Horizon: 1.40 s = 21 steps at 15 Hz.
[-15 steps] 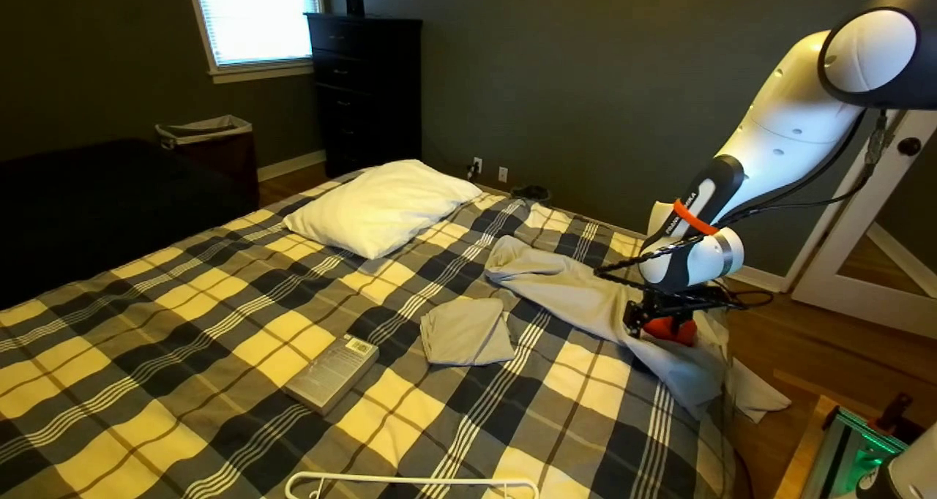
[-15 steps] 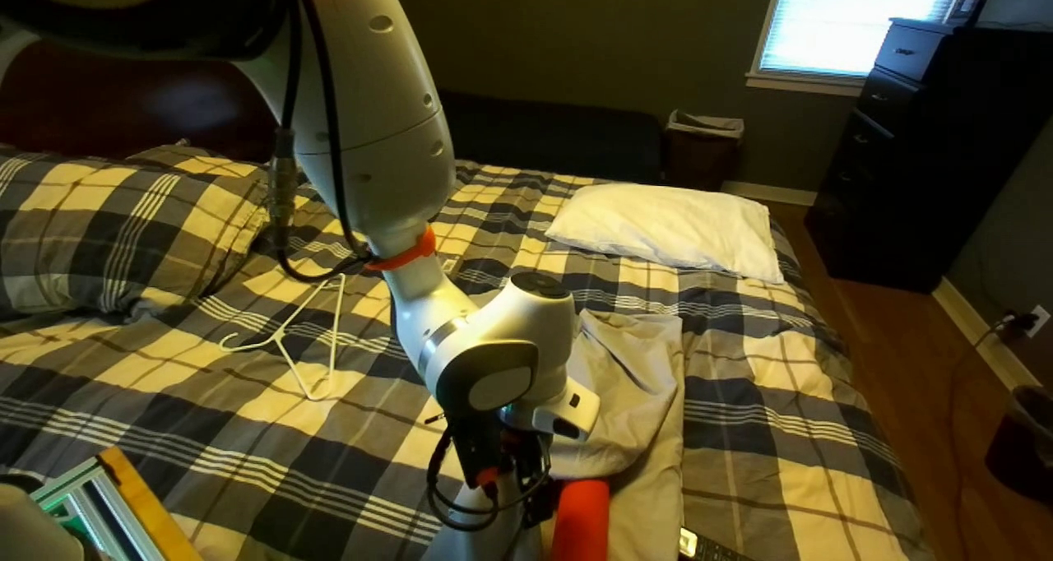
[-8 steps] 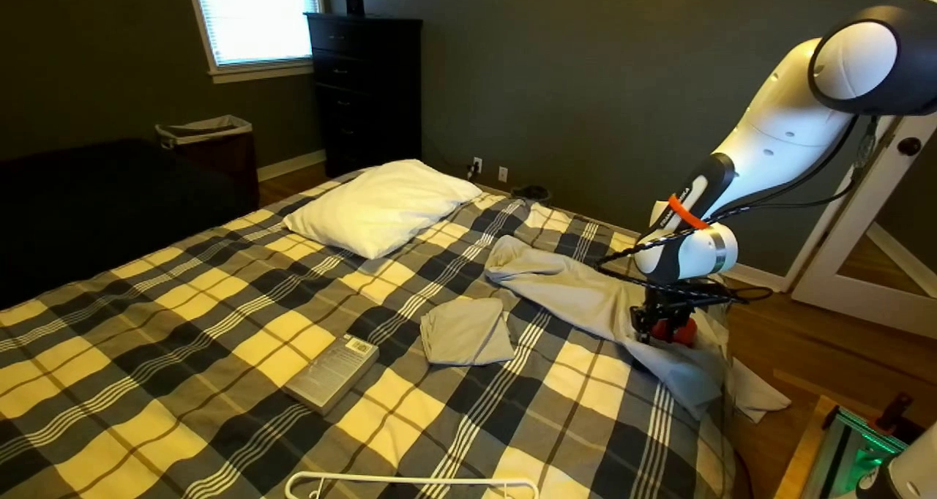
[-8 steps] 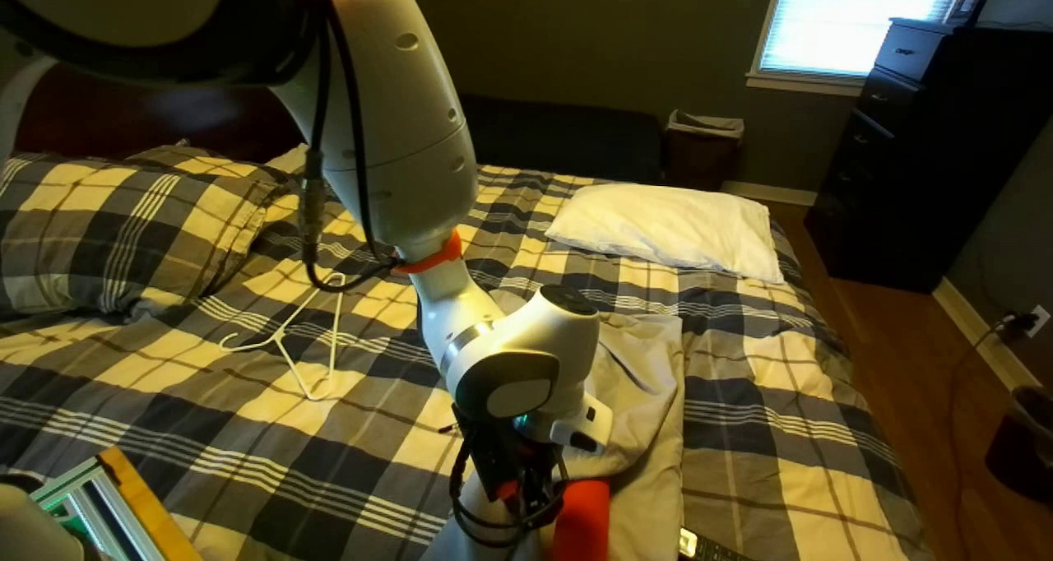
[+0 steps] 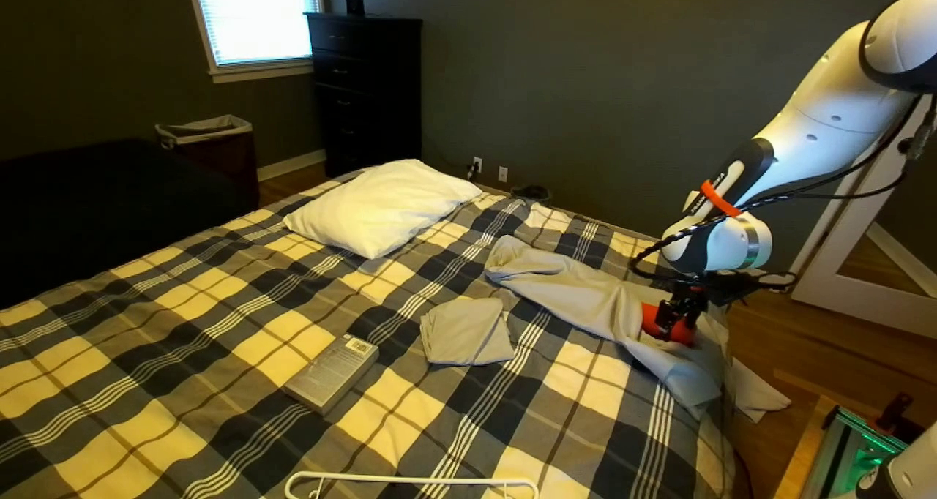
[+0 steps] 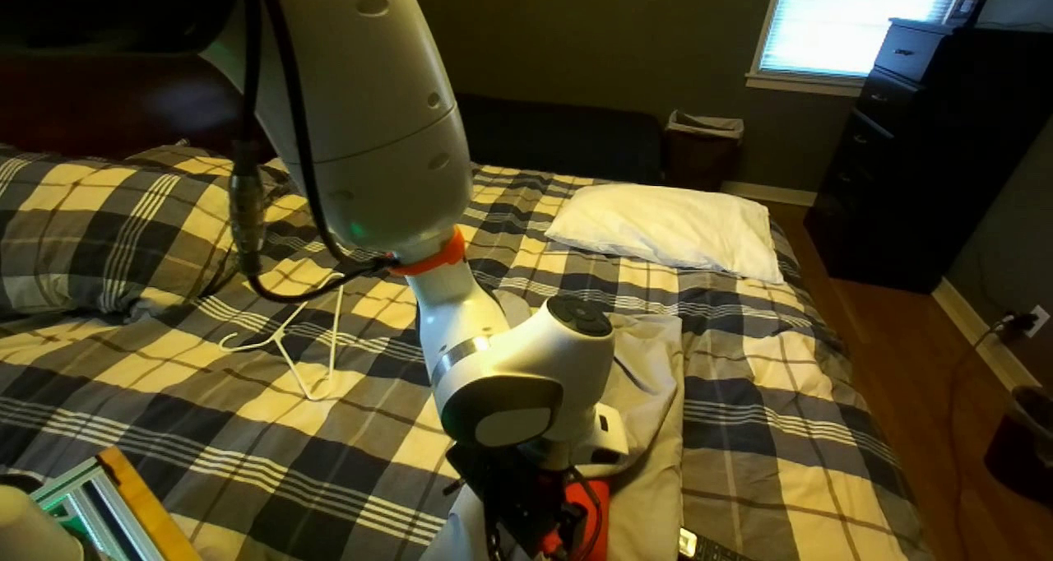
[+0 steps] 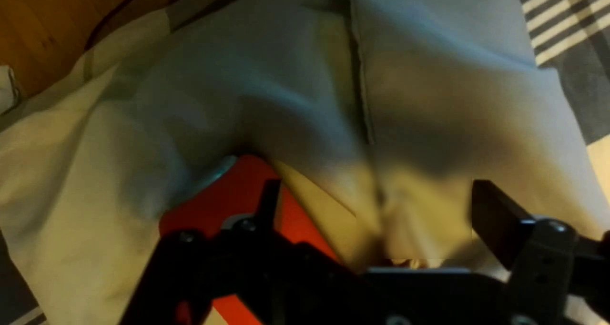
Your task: Fold the pillow case from left to right.
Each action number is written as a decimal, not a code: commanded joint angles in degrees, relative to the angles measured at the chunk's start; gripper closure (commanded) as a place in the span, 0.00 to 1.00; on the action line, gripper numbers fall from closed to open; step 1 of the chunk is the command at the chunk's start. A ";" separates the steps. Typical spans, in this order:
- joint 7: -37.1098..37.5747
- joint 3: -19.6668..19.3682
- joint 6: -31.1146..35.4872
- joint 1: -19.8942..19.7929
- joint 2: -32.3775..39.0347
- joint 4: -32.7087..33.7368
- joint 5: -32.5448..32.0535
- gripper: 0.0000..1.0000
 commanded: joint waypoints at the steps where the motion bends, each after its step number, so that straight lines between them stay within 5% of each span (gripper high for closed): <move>1: -15.22 7.59 0.98 -9.98 -4.90 -5.10 3.15 0.00; 2: -19.32 8.67 -0.18 -11.40 -5.08 -5.06 5.34 0.00; 4: -15.28 5.61 -0.59 -7.97 -3.45 -3.29 4.61 0.00; 7: -15.97 5.29 -0.94 -8.03 -3.70 -3.18 4.95 0.00; 10: -18.04 8.38 -1.70 -9.33 -0.10 -0.39 8.63 0.01; 18: -17.19 11.13 -2.08 -10.74 5.35 3.42 13.24 0.41; 21: -17.41 11.14 -2.15 -11.80 5.33 3.81 13.61 0.34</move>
